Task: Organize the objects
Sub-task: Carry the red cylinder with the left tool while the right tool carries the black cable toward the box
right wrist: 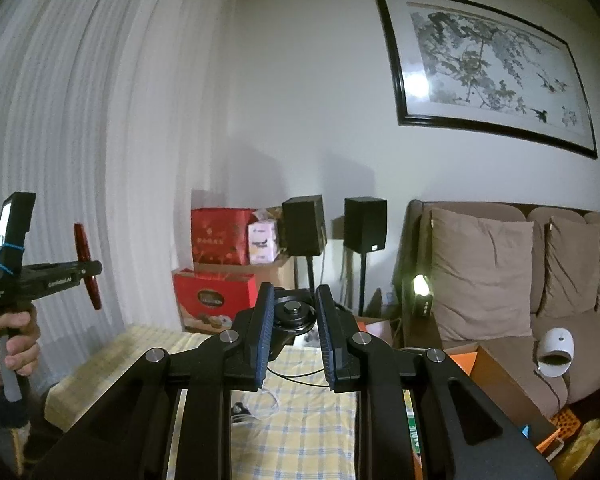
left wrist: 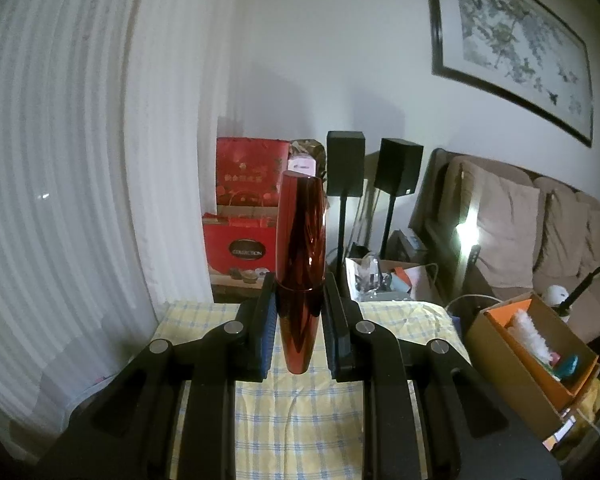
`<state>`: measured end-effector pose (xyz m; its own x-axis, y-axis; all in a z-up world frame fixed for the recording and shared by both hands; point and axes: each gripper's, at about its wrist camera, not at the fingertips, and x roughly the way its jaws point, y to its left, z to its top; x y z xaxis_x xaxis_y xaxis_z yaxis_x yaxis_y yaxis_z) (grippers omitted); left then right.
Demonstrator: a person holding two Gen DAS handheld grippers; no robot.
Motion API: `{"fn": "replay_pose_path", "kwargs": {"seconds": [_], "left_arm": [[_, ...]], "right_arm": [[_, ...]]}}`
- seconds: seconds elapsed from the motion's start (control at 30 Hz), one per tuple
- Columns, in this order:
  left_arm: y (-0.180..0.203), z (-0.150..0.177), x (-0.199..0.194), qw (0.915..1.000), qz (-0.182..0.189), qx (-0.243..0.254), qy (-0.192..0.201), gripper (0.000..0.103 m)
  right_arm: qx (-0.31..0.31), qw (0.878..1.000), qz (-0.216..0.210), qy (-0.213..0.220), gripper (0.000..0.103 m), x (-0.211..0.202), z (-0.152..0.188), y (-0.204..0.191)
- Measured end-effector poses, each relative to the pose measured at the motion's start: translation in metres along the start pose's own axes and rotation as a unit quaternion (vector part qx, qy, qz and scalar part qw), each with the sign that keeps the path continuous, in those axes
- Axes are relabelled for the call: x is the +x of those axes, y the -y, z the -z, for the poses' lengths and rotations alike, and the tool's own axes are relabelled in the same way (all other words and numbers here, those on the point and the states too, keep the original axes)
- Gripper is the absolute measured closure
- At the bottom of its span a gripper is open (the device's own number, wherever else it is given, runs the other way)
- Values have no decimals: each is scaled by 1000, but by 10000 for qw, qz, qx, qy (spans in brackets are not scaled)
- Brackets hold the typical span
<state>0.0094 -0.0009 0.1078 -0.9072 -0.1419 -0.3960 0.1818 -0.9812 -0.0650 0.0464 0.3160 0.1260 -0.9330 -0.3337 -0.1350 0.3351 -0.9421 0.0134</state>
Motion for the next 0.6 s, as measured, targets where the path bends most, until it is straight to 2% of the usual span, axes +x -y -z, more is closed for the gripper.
{"fn": "replay_pose_path", "kwargs": {"seconds": [0.3,0.6], "left_arm": [[11,-7,-18,9997,6,108,200,84],[46,-18,-25,9987,301,281,308,84]], "right_arm": [[107,9997,158,172,83,-15,-7,19],[186,9993,236,235,83,-23,-9,32]]}}
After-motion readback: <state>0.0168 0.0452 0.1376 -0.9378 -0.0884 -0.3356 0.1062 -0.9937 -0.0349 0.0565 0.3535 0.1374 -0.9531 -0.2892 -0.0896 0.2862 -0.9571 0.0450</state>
